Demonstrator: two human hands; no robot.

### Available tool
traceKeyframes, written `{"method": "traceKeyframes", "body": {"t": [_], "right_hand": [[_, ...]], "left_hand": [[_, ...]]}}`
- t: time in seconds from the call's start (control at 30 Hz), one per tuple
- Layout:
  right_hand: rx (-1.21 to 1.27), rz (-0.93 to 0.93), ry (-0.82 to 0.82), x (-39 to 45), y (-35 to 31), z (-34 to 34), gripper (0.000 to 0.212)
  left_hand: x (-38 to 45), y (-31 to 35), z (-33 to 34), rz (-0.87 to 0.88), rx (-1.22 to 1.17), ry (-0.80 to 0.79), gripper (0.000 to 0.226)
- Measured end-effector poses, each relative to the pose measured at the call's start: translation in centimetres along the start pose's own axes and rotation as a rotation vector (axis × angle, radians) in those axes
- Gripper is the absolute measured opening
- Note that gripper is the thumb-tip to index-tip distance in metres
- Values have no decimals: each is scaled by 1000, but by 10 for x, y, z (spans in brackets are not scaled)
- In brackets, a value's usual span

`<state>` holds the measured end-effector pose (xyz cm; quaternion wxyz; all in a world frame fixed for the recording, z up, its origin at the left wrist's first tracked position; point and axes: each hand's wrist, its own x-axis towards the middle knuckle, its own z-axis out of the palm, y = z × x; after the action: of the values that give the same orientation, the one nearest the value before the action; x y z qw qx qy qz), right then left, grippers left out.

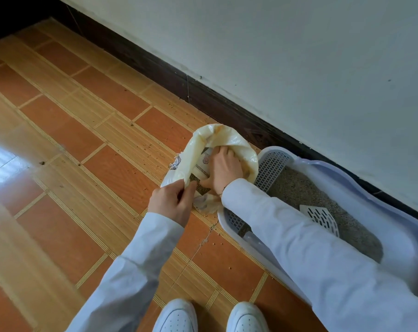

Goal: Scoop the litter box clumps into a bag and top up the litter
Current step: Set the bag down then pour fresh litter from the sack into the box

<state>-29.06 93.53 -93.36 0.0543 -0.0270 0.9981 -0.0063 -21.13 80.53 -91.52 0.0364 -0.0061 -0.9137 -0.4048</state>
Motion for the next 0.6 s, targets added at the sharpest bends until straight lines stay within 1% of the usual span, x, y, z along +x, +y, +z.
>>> {"method": "traceKeyframes", "body": {"t": [0.03, 0.1, 0.17, 0.23, 0.3, 0.33, 0.4, 0.43, 0.53, 0.6], "right_hand": [[-56, 22, 23, 0, -3, 3, 70], [-162, 15, 27, 2, -8, 2, 72], [-212, -74, -23, 4, -10, 4, 74], [-176, -160, -99, 4, -12, 6, 71], [-55, -161, -171, 3, -12, 3, 66], [36, -147, -233, 3, -11, 0, 61], [258, -74, -387, 3, -3, -6, 40], [358, -27, -429, 2, 2, -10, 33], [529, 40, -457, -2, 15, -23, 46], [575, 63, -456, -9, 23, -31, 66]], "left_hand": [[0, 0, 1, -2, -3, -3, 47], [2, 0, 1, -10, -8, -10, 48], [3, -2, 1, -19, -10, -14, 47], [3, -3, 1, -21, -18, -23, 46], [2, -3, 1, -25, -33, -15, 45], [2, -4, 0, -30, -45, -6, 45], [2, -3, -1, -40, -62, 1, 45], [2, -2, -2, -38, -66, -2, 45], [1, 1, -4, -27, -70, -1, 43], [1, 4, -4, -32, -73, -2, 43]]}}
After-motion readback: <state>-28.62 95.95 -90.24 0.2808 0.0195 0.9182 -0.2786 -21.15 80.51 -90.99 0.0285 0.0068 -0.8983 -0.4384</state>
